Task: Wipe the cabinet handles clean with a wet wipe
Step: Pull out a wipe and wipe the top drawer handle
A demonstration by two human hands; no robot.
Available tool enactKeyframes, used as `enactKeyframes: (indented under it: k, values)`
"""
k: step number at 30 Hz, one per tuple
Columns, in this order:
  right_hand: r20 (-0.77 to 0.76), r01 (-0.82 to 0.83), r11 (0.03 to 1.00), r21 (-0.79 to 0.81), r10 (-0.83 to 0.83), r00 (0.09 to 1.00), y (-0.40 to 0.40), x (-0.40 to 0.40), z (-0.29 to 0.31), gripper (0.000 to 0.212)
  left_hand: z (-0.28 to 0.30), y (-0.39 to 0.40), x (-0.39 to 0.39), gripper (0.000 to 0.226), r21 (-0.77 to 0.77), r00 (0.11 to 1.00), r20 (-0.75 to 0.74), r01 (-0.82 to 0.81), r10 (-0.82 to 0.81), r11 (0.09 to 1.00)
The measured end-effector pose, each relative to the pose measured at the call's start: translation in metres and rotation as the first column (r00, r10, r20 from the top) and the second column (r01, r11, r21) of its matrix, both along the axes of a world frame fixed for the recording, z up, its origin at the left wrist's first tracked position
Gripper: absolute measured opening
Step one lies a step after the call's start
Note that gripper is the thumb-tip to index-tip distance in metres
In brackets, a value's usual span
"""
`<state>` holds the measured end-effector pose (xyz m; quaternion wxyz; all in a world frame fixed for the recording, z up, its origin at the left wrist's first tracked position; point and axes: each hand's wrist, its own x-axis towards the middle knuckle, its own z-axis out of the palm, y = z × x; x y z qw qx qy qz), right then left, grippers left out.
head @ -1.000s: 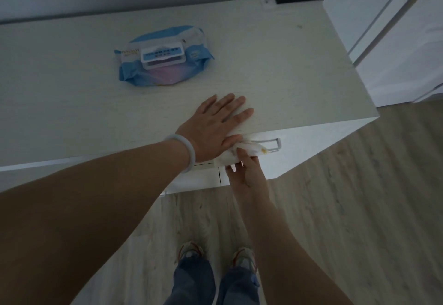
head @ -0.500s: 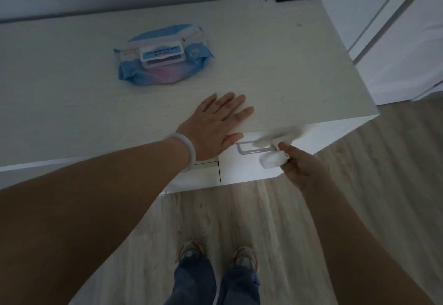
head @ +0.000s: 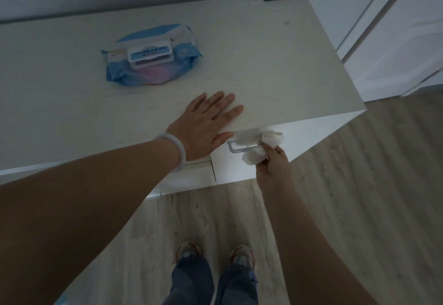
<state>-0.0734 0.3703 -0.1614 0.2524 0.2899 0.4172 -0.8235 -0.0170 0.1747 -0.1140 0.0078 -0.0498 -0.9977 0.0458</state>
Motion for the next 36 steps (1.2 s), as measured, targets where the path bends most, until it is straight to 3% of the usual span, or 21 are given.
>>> enactKeyframes:
  k: [4,8,12,18,24,29,33,36]
  values:
    - [0.039,0.076,0.997,0.017,-0.076,0.996,-0.012,0.01,0.011,0.006,0.001,0.0,0.0,0.063,-0.008,1.0,0.004,0.001,-0.001,1.0]
    - [0.092,-0.03,0.999,-0.044,0.034,0.995,-0.045,0.039,0.02,0.011,0.002,0.0,0.0,0.063,-0.005,1.0,0.009,-0.005,0.005,1.0]
    - [0.182,-0.009,0.991,-0.132,0.033,0.983,-0.056,0.047,0.028,0.018,0.004,0.001,0.001,0.064,0.007,1.0,0.023,-0.008,0.007,1.0]
    - [0.073,-0.123,0.992,-0.035,0.125,0.989,-0.014,0.013,0.019,0.013,0.002,0.001,0.0,0.062,0.01,1.0,0.0,-0.005,0.005,1.0]
    - [0.18,-0.139,0.985,-0.105,0.157,0.971,-0.034,0.034,0.024,0.014,0.003,0.0,0.0,0.063,0.017,1.0,0.009,-0.006,0.006,1.0]
    - [0.097,-0.222,0.972,-0.073,0.228,0.969,-0.014,0.012,0.014,0.011,0.001,0.0,0.0,0.063,0.018,1.0,0.001,-0.001,0.001,1.0]
    - [0.038,-0.271,0.962,-0.023,0.272,0.962,-0.012,0.02,0.007,0.02,0.001,0.0,0.0,0.063,0.029,1.0,-0.008,0.002,-0.002,1.0]
    - [-0.008,-0.3,0.95,-0.083,0.3,0.954,-0.003,0.02,0.012,0.038,0.0,0.0,0.0,0.063,0.031,1.0,-0.015,0.003,-0.003,1.0]
